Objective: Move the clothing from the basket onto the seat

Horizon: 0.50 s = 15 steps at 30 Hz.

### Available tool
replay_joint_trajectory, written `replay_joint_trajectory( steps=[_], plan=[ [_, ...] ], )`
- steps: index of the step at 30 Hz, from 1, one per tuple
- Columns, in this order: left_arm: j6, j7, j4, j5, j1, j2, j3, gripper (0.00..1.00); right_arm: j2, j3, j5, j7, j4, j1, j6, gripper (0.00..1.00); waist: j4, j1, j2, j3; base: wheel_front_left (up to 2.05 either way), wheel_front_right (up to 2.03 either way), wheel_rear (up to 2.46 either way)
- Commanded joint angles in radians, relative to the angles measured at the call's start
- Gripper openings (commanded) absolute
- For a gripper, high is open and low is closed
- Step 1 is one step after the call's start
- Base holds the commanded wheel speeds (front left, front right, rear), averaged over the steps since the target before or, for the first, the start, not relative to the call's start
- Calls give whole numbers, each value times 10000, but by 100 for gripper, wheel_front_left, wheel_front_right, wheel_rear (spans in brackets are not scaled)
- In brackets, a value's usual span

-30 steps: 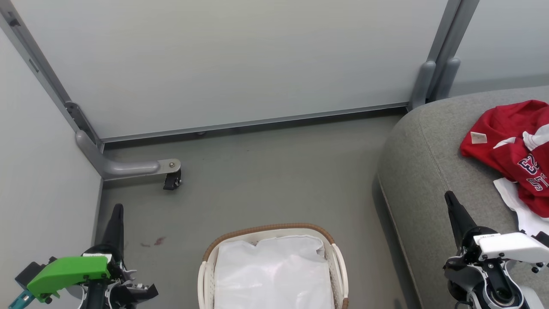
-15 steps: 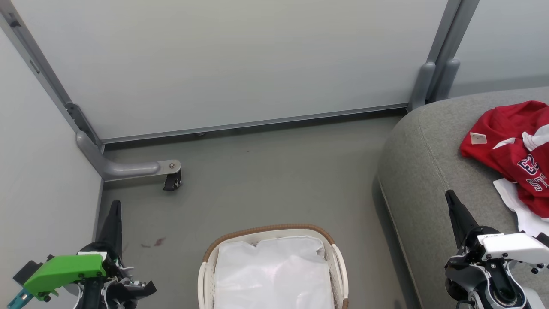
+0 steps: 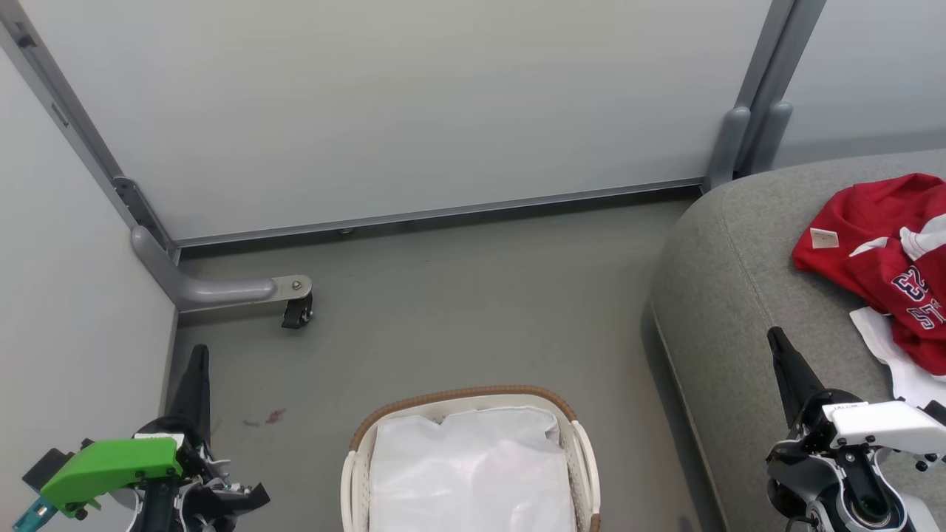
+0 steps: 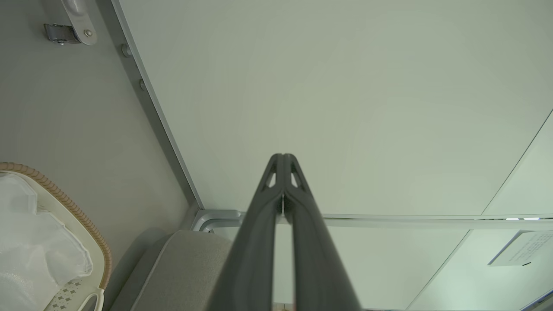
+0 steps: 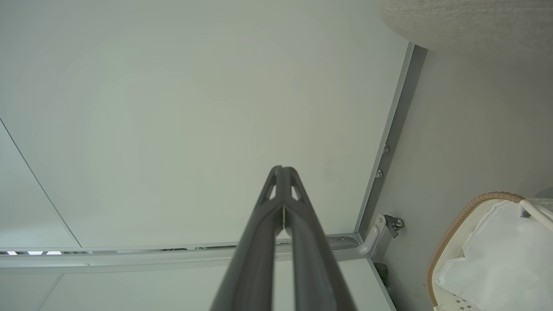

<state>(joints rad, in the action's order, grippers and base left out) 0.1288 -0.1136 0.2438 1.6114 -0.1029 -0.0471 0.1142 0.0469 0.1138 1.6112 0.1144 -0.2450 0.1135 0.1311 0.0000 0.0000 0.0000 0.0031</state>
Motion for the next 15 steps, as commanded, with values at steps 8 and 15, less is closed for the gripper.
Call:
replay_joint_trajectory(
  steps=[8,15],
  plan=[
    [48,-45,-5,30,-106,-58,22,0,63,19,33,33,32,-107,-7,0,0,0,0,0,0,0,0],
    [48,-44,-7,30,-106,-58,21,0,63,18,33,33,32,-107,-7,0,0,0,0,0,0,0,0]
  ],
)
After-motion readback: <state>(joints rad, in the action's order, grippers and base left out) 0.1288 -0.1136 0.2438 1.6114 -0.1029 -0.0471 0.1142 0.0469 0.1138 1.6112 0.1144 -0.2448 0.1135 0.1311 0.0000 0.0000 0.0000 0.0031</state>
